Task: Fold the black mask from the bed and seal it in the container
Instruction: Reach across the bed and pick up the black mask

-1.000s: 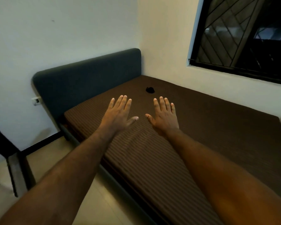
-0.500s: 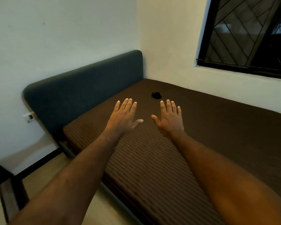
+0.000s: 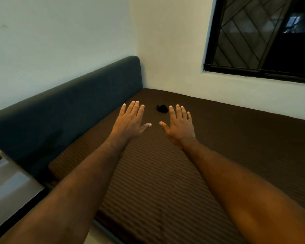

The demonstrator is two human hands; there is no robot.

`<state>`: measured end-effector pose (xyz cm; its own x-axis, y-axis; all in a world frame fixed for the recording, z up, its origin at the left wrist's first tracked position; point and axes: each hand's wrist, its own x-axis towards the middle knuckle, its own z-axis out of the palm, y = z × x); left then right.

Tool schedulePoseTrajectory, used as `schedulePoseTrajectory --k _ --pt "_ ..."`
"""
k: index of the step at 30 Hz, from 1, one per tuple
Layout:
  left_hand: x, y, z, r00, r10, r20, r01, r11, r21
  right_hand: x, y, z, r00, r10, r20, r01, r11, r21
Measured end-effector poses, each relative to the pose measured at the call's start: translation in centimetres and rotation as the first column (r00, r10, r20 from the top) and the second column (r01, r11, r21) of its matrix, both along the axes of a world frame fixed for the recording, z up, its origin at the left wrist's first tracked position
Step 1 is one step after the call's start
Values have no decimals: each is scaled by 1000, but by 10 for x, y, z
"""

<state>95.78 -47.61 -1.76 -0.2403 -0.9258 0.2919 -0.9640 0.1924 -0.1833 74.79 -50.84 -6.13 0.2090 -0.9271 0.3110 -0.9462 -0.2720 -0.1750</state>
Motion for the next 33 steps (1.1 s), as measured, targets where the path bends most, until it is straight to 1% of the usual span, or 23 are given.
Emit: schedulePoseTrajectory --k 3,7,12,16,21,26,30,33 --pt "21 -36 -7 997 -72 10 72 997 -3 21 -23 -1 999 -44 8 45 999 -17" --pt "63 -84 -17 988 -153 0 153 988 17 58 -54 -6 992 -127 4 127 992 1" --pt "116 -141 -22 974 -224 -20 225 974 34 112 -84 -11 972 -234 16 233 972 39" --pt "147 -171 -27 963 -268 -8 268 961 70 146 -98 -12 961 -277 13 276 959 61" --pt "162 -192 -34 956 -294 -17 295 952 79 169 -109 -17 956 -292 34 288 953 91" --pt "163 -186 -40 950 -312 -1 310 945 109 183 -116 -21 956 -283 81 275 956 100" --pt "170 -188 -41 950 -313 -3 311 943 117 193 -119 -27 958 -274 81 264 957 117" --pt "178 -196 -46 942 -336 -9 334 935 120 203 -125 -32 951 -299 77 288 949 127"
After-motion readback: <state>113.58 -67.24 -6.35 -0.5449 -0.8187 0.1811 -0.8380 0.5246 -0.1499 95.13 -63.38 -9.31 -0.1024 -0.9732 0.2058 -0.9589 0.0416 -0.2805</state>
